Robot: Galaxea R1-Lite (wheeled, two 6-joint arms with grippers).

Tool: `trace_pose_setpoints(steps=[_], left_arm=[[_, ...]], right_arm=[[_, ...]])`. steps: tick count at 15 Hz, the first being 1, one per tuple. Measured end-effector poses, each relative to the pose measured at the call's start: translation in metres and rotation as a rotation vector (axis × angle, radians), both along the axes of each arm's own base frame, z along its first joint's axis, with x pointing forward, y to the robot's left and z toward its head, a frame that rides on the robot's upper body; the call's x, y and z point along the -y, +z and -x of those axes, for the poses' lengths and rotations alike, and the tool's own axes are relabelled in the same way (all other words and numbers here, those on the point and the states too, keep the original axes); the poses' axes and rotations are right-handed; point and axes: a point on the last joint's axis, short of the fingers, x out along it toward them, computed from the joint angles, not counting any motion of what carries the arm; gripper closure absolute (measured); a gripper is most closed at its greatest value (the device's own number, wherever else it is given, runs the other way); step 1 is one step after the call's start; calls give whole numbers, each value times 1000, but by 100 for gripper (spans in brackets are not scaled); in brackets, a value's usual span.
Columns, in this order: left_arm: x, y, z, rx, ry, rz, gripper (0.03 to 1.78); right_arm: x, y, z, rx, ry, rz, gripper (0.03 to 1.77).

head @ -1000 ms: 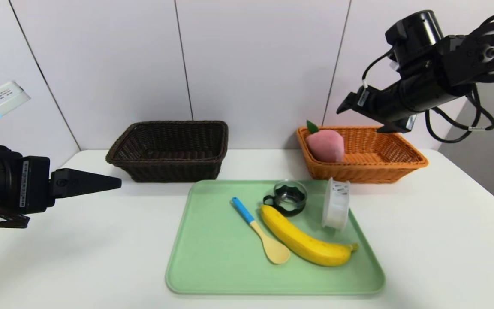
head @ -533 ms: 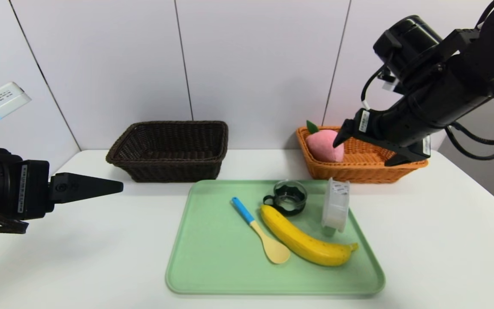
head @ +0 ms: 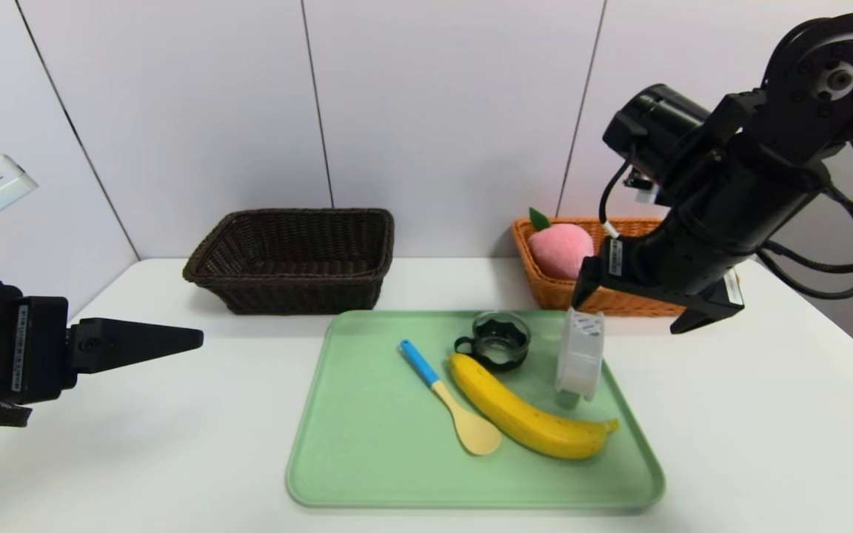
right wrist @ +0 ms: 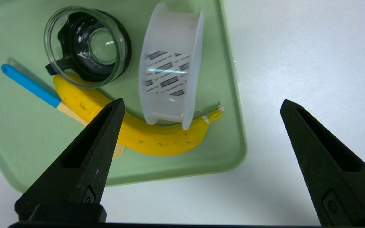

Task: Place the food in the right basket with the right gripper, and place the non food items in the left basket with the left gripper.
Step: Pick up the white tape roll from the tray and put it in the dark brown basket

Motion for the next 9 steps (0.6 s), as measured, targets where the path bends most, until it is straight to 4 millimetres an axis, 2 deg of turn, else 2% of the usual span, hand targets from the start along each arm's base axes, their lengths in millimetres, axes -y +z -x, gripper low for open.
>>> trace_pose_setpoints(steps=[5,9], left_arm=[[-1,-1,4,3,0,1,12],[-1,-1,4,5,0,2,12]], right_arm=[[-15,-6,0,-6,41,-1,11],[-22,-23,-11,-49,38,22,10]])
